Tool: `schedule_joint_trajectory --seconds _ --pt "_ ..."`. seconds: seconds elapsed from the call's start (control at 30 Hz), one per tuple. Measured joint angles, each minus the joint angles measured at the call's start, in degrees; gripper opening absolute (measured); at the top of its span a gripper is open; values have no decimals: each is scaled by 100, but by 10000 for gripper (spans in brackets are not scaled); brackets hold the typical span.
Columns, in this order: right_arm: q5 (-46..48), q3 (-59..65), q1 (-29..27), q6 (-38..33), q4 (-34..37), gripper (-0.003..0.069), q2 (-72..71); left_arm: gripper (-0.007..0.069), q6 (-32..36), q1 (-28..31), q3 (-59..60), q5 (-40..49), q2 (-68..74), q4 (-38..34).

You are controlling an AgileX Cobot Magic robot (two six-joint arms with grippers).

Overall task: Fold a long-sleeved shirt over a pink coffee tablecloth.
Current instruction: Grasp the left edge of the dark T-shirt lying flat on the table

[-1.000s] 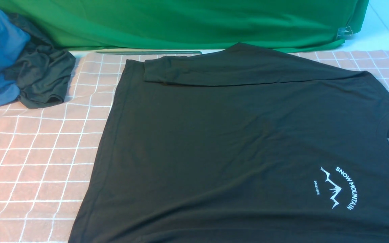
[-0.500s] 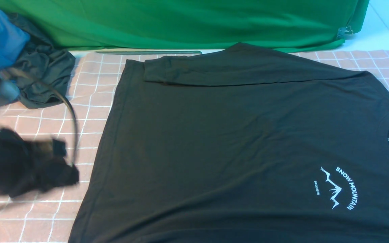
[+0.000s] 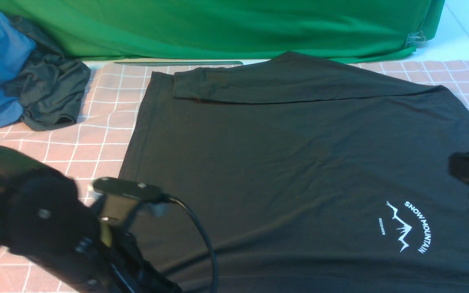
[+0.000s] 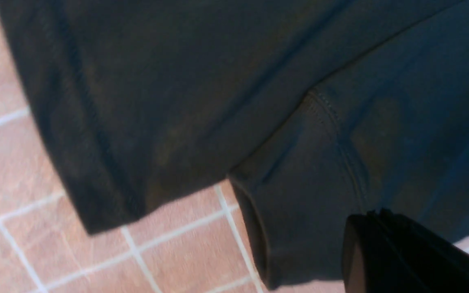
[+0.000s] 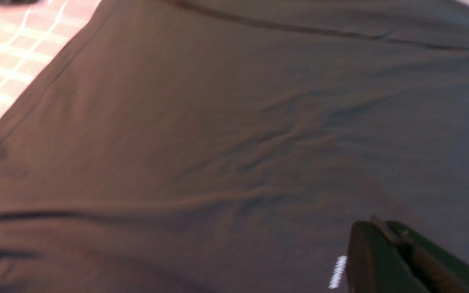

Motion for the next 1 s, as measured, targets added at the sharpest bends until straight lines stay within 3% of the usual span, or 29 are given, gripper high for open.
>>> schedule_joint_trajectory --seconds 0.2,0.43,0.57,0.9,1.0 --pt "-69 -5 256 -7 8 39 119 121 -28 -82 0 -135 350 443" --pt "-259 -15 288 -7 22 39 119 397 -34 -86 0 -386 800 728" --pt "-291 -17 288 -7 22 39 119 461 -28 -86 0 -664 953 755" --pt "-329 -22 288 -7 22 39 119 463 -28 -86 0 -772 1404 679" --pt "-336 -22 288 -7 26 39 119 417 -28 -86 0 -718 1433 540"
